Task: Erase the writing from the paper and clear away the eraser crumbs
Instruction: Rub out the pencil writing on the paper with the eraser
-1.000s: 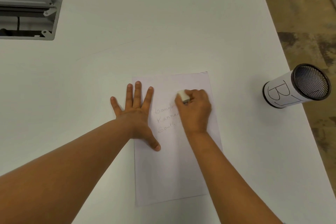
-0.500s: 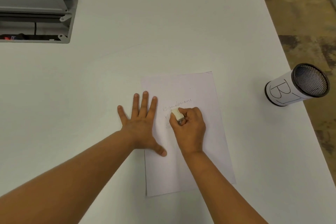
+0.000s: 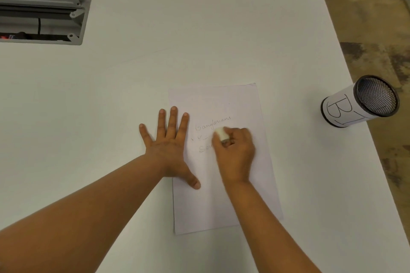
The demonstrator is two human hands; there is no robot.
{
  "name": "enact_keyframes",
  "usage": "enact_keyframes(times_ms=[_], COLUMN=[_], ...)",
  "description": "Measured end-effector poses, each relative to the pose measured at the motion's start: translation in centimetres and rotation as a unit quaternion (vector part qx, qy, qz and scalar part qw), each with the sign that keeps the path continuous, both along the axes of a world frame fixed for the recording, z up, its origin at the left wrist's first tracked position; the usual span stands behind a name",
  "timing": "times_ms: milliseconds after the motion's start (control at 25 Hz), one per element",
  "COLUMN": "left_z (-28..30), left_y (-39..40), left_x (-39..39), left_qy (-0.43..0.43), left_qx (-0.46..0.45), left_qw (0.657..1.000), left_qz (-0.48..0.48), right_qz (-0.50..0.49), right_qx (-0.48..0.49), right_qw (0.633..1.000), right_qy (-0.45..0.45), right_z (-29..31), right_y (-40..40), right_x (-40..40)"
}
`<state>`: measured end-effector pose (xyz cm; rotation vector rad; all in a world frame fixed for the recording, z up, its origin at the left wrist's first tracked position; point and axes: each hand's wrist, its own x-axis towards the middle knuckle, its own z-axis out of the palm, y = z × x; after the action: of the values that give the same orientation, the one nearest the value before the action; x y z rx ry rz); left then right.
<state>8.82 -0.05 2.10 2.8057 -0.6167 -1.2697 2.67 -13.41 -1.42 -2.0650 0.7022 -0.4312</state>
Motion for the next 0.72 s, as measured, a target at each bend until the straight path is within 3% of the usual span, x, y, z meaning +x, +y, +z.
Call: enact_keyframes(times_ms=[120,320,480,640,720], left_z=[0.0,0.1,0.0,0.0,0.0], left_y=[0.0,0.0,0.0,0.0,-0.1], left_x=[0.0,0.1,0.1,0.2,0.2], left_qy=[-0.009,0.002,-0.003,0.004,0.004], left_qx=[0.012,0.004,0.006,0.0,0.001], left_qw=[1.0,1.0,1.0,1.0,1.0], left_qz=[0.001,0.0,0.003,0.004,0.002], right_qz=[0.13,-0.03,0.103,-0.042,0.014], right_qx=[-0.05,-0.006,-0.044,-0.019,-0.027], right_qw=[0.99,0.999,0.994,0.999,0.999], right_qy=[-0.007,0.013,0.012,0.015,0.021], right_z=[0.2,-0.2,0.5,0.2,0.3], right_y=[2.9,-1.0,2.1,-2.4,0.3], right_x=[-1.1,0.4,-0.8,0.3,-0.5])
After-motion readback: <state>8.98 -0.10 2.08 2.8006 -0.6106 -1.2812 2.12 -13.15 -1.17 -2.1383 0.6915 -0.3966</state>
